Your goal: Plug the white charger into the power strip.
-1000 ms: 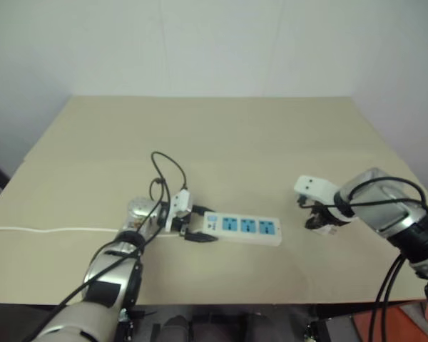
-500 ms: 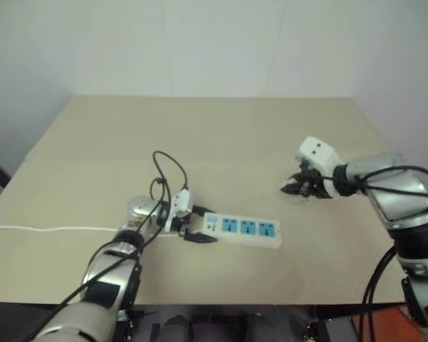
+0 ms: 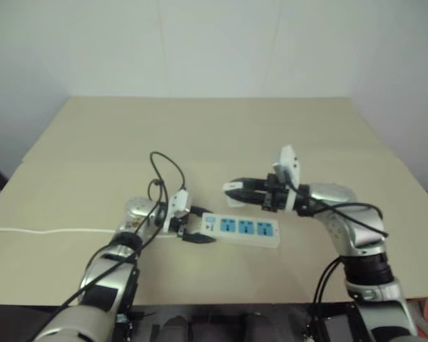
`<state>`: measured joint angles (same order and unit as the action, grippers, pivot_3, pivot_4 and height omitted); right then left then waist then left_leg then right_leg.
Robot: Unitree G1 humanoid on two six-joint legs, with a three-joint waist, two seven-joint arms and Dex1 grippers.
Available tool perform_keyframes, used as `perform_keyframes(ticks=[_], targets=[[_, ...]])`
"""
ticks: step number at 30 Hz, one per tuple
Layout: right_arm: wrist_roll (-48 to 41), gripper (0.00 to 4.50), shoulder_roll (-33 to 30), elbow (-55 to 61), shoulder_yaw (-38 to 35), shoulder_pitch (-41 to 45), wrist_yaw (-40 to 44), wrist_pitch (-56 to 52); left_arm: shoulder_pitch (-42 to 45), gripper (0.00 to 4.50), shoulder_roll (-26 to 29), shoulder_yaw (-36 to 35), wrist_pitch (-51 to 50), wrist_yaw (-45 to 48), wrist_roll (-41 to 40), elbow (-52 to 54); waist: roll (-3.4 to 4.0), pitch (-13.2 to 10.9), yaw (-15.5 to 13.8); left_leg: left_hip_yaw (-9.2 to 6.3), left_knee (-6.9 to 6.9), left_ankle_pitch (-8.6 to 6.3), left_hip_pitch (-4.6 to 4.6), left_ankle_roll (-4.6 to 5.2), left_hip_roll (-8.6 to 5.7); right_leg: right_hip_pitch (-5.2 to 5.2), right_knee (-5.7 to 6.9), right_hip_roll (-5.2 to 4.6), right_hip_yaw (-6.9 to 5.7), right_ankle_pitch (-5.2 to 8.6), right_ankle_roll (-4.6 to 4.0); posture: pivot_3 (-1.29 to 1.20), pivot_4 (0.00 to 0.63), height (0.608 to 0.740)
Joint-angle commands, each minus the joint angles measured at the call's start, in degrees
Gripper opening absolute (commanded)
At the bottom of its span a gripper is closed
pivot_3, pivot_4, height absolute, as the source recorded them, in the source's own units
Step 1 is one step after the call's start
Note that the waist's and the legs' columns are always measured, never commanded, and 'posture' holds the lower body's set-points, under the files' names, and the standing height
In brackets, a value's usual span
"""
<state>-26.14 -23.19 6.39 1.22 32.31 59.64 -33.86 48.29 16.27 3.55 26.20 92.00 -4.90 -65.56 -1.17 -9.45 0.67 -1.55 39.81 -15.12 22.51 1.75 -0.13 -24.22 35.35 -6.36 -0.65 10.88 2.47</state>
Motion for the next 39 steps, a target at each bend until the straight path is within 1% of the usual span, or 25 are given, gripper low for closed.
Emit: perform_keyframes(ticks=[1, 7, 12, 20, 24, 39], targets=[[-1.5, 1.13, 1.36, -3.81, -0.91, 0.23, 1.44, 5.13, -1.15, 3.29, 0.06, 0.4, -0.74, 0.46, 0.0, 1.38, 0.0, 0.0, 0.02, 0.0, -0.01, 0.0, -0.01, 0.0, 0.0, 0.0, 0.0, 0.0, 0.0, 0.0, 0.0, 0.0, 0.15, 0.74], [-1.1, 1.13, 4.41, -11.6, -1.08, 1.68, 2.54, 10.0, -1.44, 3.29, 0.26, 0.37, -1.04, 0.34, 0.1, 1.98, 0.01, 0.0, 0.09, 0.03, -0.03, 0.0, -0.06, 0.0, 0.01, 0.0, 0.03, 0.01, 0.04, 0.0, 0.0, 0.0, 0.15, 0.74], [0.47, 1.13, 5.76, -14.61, 0.64, 0.03, 3.74, 15.0, -1.67, 3.29, 0.32, 0.25, -1.45, 0.02, 0.04, 2.34, 0.01, 0.0, 0.1, 0.03, -0.05, 0.0, -0.07, 0.0, 0.01, 0.0, 0.03, 0.03, 0.05, 0.0, 0.0, 0.0, 0.15, 0.74], [1.75, 1.13, 6.07, -15.75, 3.0, -1.91, 5.54, 18.83, -1.7, 3.29, 0.34, 0.17, -1.85, 0.02, 0.0, 2.52, 0.01, 0.0, 0.1, 0.04, -0.04, 0.0, -0.08, 0.0, 0.0, 0.0, 0.05, 0.02, 0.07, 0.0, 0.0, 0.0, 0.15, 0.74], [3.74, 1.13, 5.9, -17.53, 4.09, -2.08, 5.88, 21.4, -1.72, 3.29, 0.34, 0.18, -1.8, 0.05, 0.03, 2.51, 0.01, 0.0, 0.1, 0.04, -0.03, 0.0, -0.1, 0.0, 0.01, 0.0, 0.06, 0.02, 0.07, 0.0, 0.0, 0.0, 0.15, 0.74], [4.81, 1.13, 4.13, -21.79, 4.29, -2.79, 6.4, 24.89, -1.88, 3.29, 0.36, 0.24, -1.67, 0.34, -0.01, 2.61, 0.02, 0.01, 0.07, 0.04, -0.04, 0.0, -0.17, 0.0, 0.01, 0.06, 0.06, 0.03, 0.08, 0.0, 0.0, 0.0, 0.15, 0.74]])
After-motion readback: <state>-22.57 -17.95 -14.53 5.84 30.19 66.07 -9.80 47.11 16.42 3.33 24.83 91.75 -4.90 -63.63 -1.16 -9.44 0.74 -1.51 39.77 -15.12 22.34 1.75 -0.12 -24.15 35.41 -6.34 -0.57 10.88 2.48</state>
